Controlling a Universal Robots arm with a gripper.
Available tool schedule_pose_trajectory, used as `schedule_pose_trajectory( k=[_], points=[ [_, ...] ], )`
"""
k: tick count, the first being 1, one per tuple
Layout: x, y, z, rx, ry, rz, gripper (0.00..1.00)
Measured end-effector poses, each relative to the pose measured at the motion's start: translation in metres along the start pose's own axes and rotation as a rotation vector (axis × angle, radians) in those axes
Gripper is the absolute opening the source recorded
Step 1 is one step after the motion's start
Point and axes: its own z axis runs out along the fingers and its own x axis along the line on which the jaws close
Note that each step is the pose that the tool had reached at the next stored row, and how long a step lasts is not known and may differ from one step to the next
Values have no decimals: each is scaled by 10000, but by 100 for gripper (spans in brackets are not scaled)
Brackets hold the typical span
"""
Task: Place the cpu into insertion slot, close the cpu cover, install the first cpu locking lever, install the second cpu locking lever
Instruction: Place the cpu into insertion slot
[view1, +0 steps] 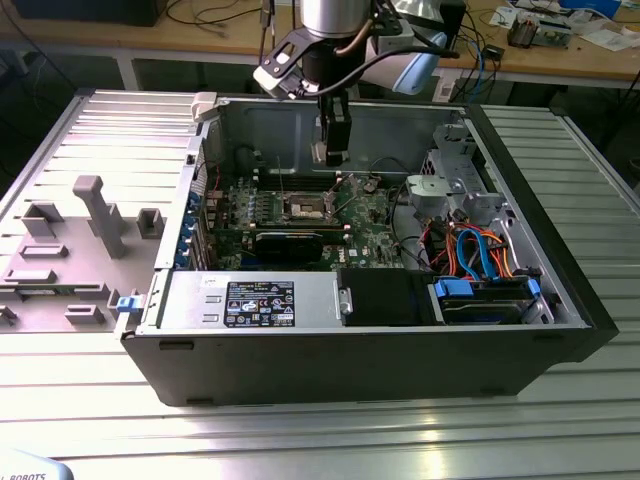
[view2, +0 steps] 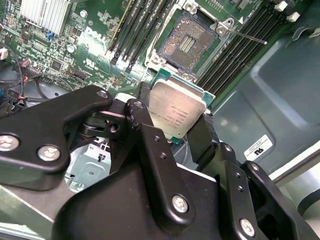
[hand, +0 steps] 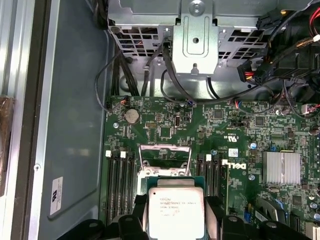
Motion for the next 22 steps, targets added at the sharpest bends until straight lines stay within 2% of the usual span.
schedule_pose_trajectory(
  k=[4,8,22],
  points=[
    [-1,-4,49,0,0,0,54],
    [-2,-9,115,41,-20,277,54],
    [1,-12,143,39,-22,317,54]
  ],
)
